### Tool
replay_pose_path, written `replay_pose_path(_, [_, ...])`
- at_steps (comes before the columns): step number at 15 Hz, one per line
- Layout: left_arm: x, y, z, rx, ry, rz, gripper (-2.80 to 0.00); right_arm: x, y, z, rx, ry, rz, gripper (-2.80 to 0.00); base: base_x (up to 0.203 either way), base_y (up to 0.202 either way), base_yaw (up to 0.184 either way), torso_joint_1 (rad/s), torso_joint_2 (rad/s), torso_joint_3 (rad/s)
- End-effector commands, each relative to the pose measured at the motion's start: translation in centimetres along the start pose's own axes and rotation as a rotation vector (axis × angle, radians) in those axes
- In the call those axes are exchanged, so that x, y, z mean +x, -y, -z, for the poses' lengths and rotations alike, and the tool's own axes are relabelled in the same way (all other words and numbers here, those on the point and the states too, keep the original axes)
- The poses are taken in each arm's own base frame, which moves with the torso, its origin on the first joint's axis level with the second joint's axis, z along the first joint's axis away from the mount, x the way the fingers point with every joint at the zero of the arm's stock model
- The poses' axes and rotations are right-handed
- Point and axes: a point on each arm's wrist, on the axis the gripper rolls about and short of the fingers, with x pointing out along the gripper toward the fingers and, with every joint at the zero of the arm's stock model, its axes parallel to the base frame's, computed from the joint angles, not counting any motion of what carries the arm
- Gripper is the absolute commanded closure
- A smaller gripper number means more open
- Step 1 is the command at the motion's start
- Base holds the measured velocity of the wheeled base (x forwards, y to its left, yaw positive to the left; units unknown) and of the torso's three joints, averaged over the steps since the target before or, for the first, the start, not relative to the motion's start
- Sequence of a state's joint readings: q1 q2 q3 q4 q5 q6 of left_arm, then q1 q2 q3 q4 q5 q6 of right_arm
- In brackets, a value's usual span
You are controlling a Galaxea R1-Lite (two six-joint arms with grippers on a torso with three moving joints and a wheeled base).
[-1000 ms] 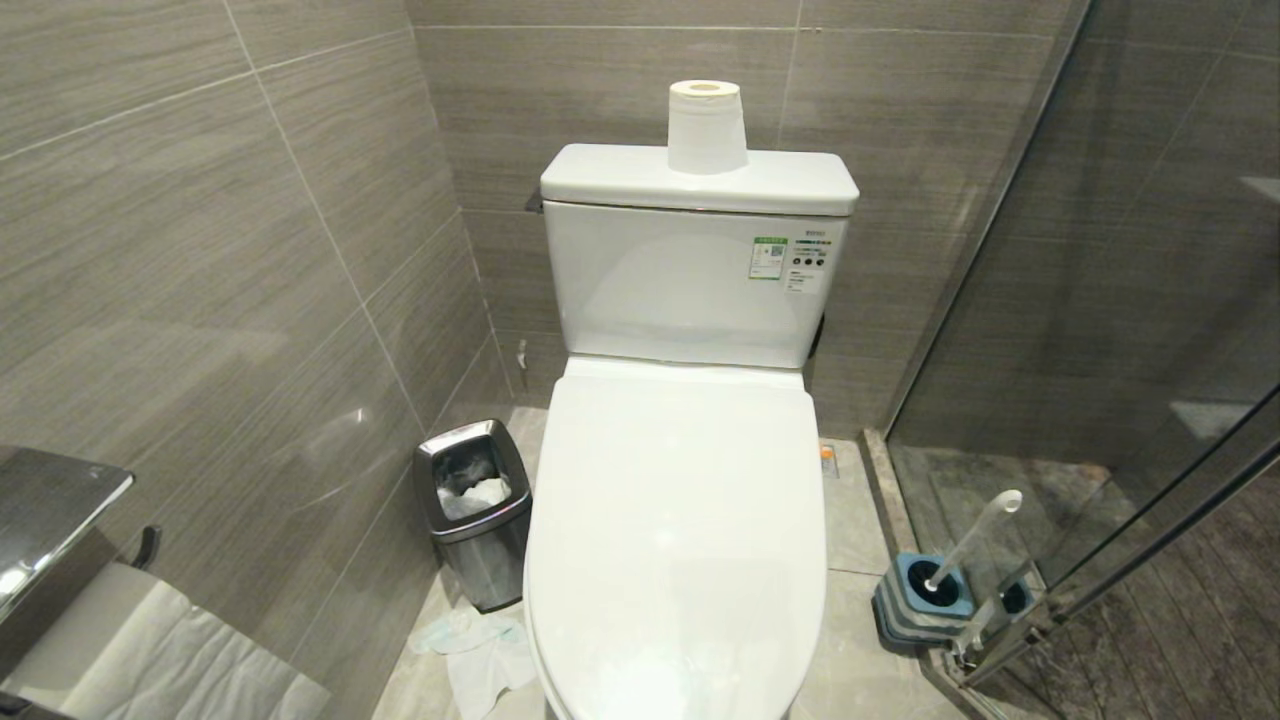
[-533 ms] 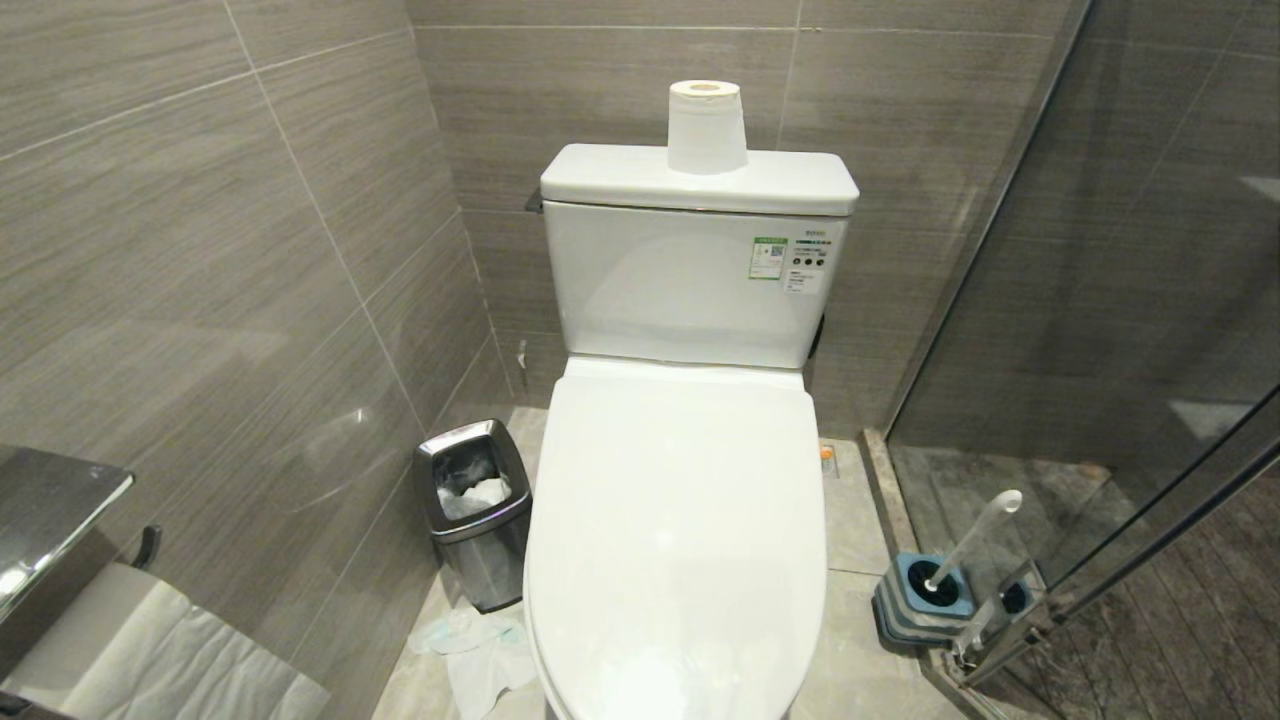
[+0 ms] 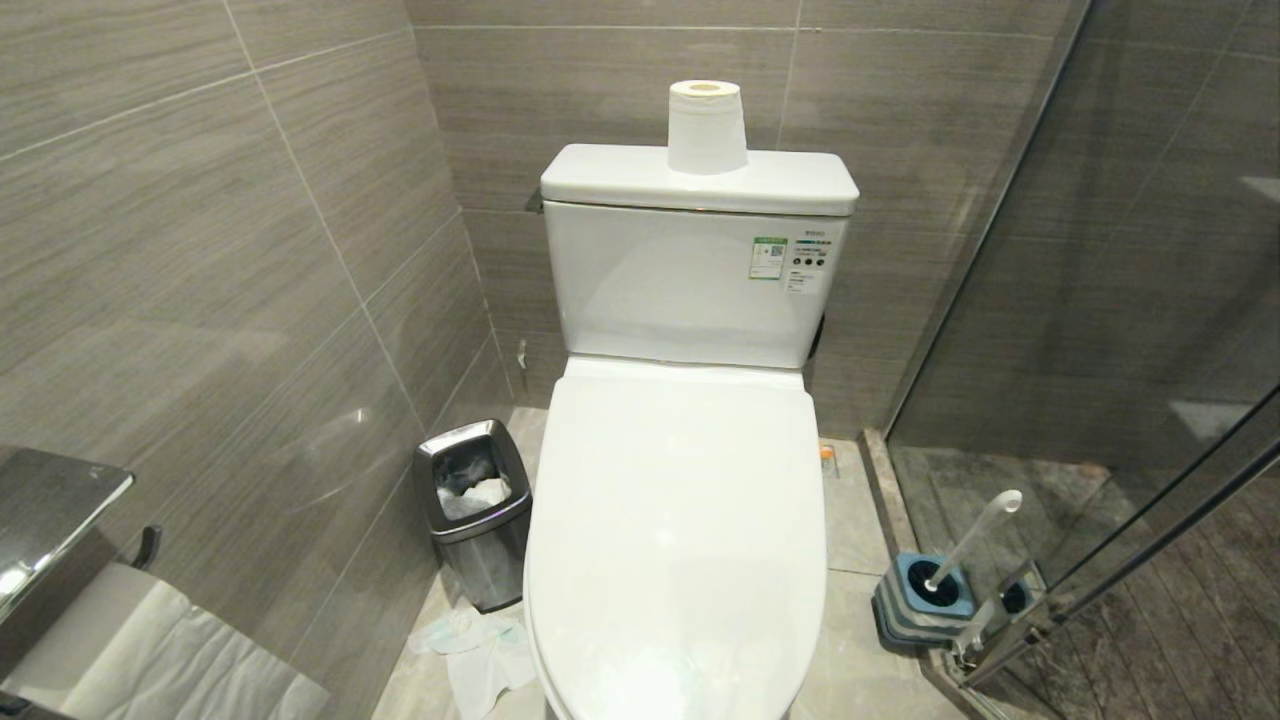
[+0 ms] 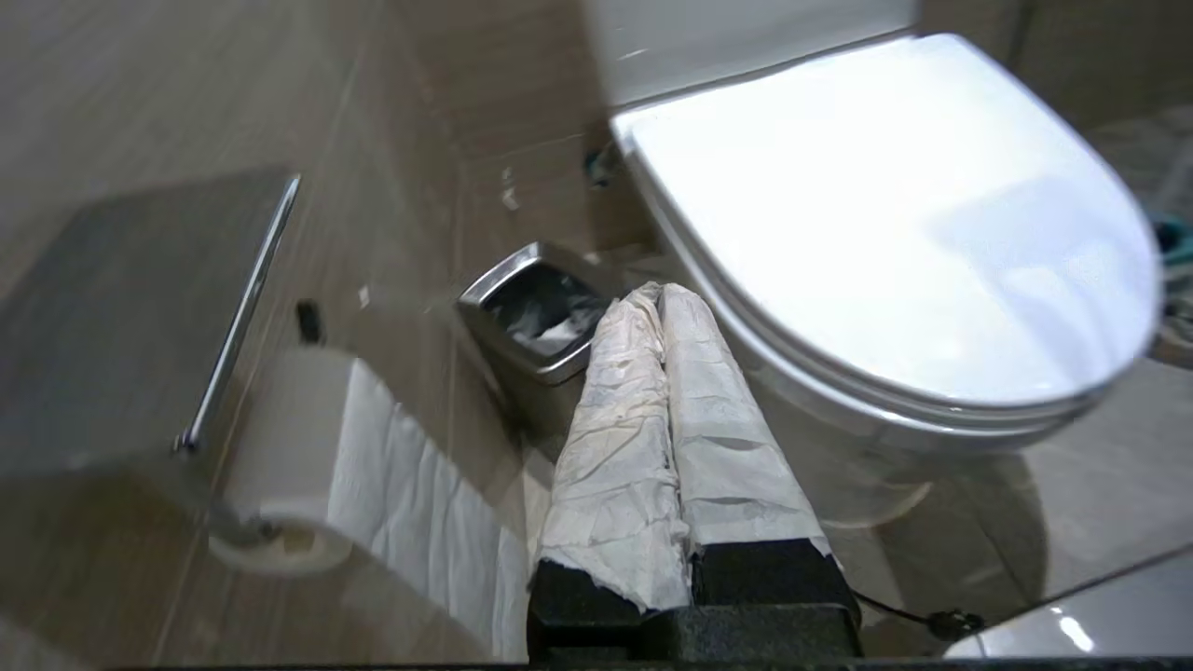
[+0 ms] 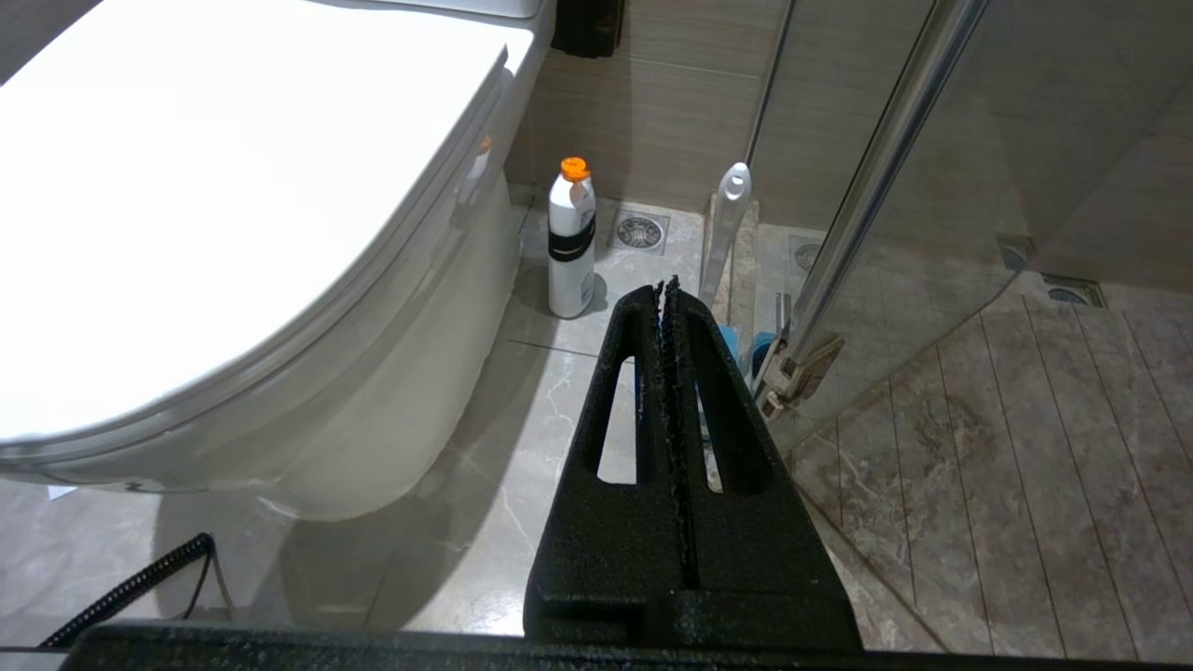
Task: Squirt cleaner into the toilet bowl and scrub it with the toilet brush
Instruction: Use the left hand to lift the toilet lid slightly
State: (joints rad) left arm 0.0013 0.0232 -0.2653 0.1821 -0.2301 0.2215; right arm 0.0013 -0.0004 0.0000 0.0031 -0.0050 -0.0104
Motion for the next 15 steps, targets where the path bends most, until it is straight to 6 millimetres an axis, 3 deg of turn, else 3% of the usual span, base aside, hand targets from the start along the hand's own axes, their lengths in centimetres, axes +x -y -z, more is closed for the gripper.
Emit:
replay_pose_path(1, [0.0, -0.3, -2.0, 0.02, 0.007, 0.052, 0.0, 0.0, 0.0, 0.0, 0.0, -0.002, -0.001, 0.0, 0.0, 0.0, 0.0, 0.0, 0.0, 0.0])
replay_pose_path(7, [2.8, -1.7, -5.3, 0.085, -0.099, 0.063, 0.0, 0.0, 0.0, 0.0, 0.0, -0.002, -0.001, 0.0, 0.0, 0.0, 0.0, 0.0, 0.0, 0.0])
replay_pose_path(15, [8.8, -3.4, -4.8, 0.179, -0.355, 0.103, 0.0, 0.0, 0.0, 0.0, 0.0, -0.002, -0.001, 0.0, 0.0, 0.0, 0.0, 0.0, 0.0, 0.0])
